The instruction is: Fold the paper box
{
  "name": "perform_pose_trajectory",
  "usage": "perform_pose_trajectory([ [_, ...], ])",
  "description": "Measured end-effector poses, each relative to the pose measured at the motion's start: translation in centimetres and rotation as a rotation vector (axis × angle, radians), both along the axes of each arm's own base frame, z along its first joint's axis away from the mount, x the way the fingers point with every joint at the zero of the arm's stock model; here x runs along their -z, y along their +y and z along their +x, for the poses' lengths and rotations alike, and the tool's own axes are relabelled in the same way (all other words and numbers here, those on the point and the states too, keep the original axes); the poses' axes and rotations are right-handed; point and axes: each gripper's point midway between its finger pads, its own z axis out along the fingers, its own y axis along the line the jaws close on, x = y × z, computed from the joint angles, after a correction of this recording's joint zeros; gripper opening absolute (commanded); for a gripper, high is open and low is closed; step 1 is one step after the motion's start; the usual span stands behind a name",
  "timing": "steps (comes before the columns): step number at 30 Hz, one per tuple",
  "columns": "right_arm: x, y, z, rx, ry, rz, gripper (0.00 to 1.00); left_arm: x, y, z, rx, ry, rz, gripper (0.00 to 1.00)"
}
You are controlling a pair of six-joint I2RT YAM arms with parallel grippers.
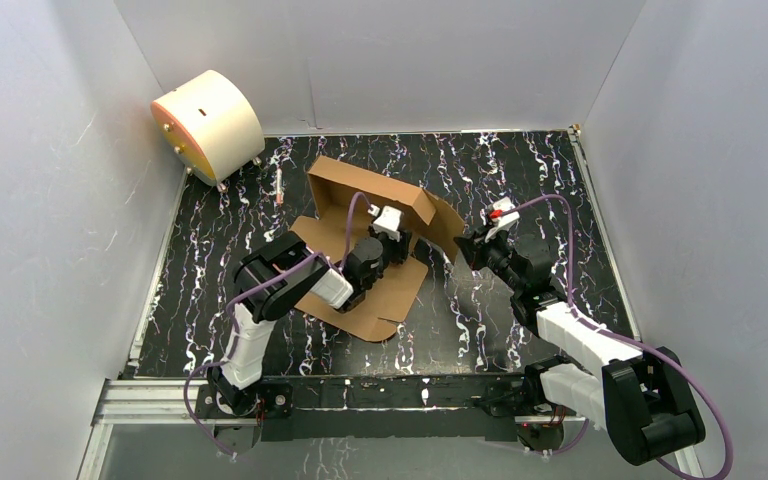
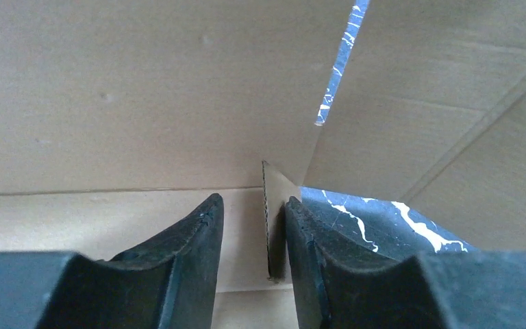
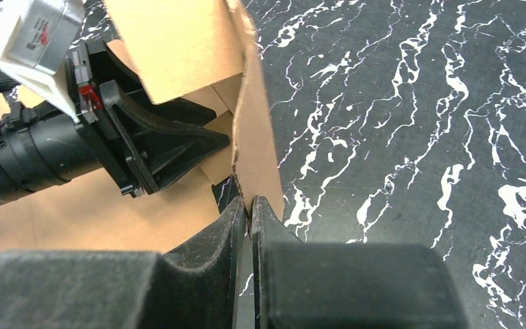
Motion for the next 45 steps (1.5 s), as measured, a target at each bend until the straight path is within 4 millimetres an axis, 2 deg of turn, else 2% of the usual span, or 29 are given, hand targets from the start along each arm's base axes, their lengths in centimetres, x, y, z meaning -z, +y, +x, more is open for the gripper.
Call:
perform_pose_trajectory([
  [4, -0.2, 0.3, -0.2, -0.023, -0.003, 0.005, 0.3, 0.8, 0.4, 0.1, 0.007, 0.045, -0.041, 0.32],
  [7, -1.4, 0.5, -0.2, -0.032, -0.023, 0.011, 0.36, 1.4, 0.7, 0.1, 0.013, 0.076, -0.063, 0.32],
  [12, -4.7, 0.6, 0.1, -0.04, -0.085, 0.007, 0.41, 1.7, 1.0, 0.0, 0.023, 0.107, -0.102, 0.32],
  [15, -6.5, -0.1, 0.9, 0.002, -0.12, -0.02, 0.43, 1.8, 1.1, -0.1, 0.033, 0.124, -0.121, 0.33],
  [18, -7.0, -1.3, 1.8, 0.062, -0.139, -0.058, 0.43, 1.9, 1.1, 0.0, 0.04, 0.136, -0.133, 0.35],
  [22, -5.5, -2.9, 3.4, 0.126, -0.108, -0.114, 0.43, 2.1, 1.2, -0.2, 0.052, 0.149, -0.144, 0.36],
  [27, -0.9, -3.2, 5.3, 0.113, -0.001, -0.175, 0.42, 2.1, 1.1, -0.4, 0.068, 0.157, -0.149, 0.4],
  [30, 1.1, -2.1, 5.9, 0.047, 0.051, -0.185, 0.41, 2.3, 1.0, -0.6, 0.078, 0.162, -0.148, 0.43],
  [33, 2.1, -0.6, 6.0, -0.039, 0.067, -0.172, 0.41, 2.4, 0.8, -0.8, 0.093, 0.17, -0.146, 0.46],
  [40, 3.0, 2.6, 4.8, -0.25, 0.077, -0.108, 0.41, 2.8, 0.5, -1.2, 0.121, 0.181, -0.143, 0.52],
  [45, 3.2, 4.1, 3.9, -0.351, 0.08, -0.058, 0.44, 2.7, 0.3, -1.4, 0.137, 0.182, -0.145, 0.55],
])
